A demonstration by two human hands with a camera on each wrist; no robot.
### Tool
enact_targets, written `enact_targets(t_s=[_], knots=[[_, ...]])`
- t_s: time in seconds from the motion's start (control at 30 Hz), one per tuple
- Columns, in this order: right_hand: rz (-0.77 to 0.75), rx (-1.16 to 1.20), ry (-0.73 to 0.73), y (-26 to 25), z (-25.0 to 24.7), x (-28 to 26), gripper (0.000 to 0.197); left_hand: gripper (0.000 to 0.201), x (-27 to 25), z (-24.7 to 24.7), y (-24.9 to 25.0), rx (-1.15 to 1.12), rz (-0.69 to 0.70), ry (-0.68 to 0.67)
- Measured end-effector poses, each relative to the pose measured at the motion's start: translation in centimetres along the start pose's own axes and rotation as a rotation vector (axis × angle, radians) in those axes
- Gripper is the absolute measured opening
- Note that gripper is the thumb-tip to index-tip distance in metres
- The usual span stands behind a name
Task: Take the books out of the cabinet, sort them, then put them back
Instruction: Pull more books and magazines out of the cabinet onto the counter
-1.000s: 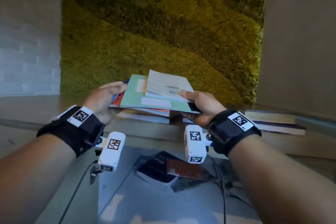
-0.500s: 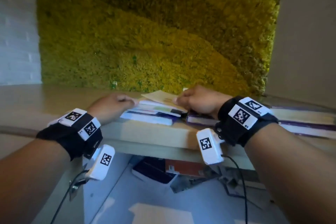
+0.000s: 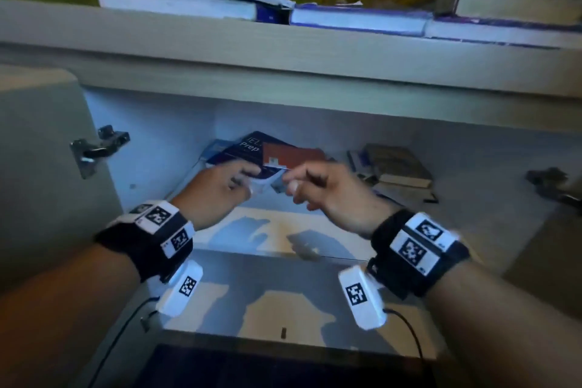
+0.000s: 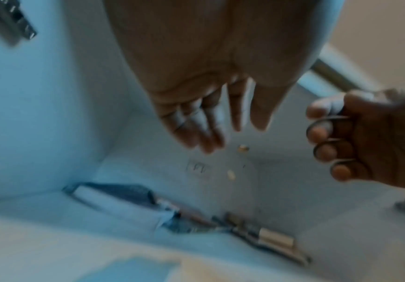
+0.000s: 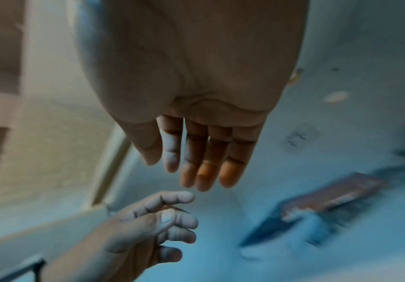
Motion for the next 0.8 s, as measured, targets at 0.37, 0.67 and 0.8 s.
enact_targets(t_s=[0.37,0.67,0.8], knots=[[0.491,-0.677,-0.620,17.0,7.7,0.8,0.086,0.079,13.4,7.0,-9.6,0.619,-0.407,-0.309],[0.484,-0.692,-0.609,16.7,8.0,0.2,0.079,0.108,16.4,8.5,-14.8,0.807,-0.457,-0.379],[0.491,-0.656,-0.611,16.4,7.8,0.2,0.079,0.084,14.1,8.4,-12.5,0.894,-0.337,-0.408]])
Point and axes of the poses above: each hand's wrist, its own x-axis towards the middle knuckle, its own z-axis out of the palm, y = z × x, the point moved 3 cm from there along x, towards the middle knuckle, and after that the axes turned 11 degrees about -x, right-handed, at the moved point
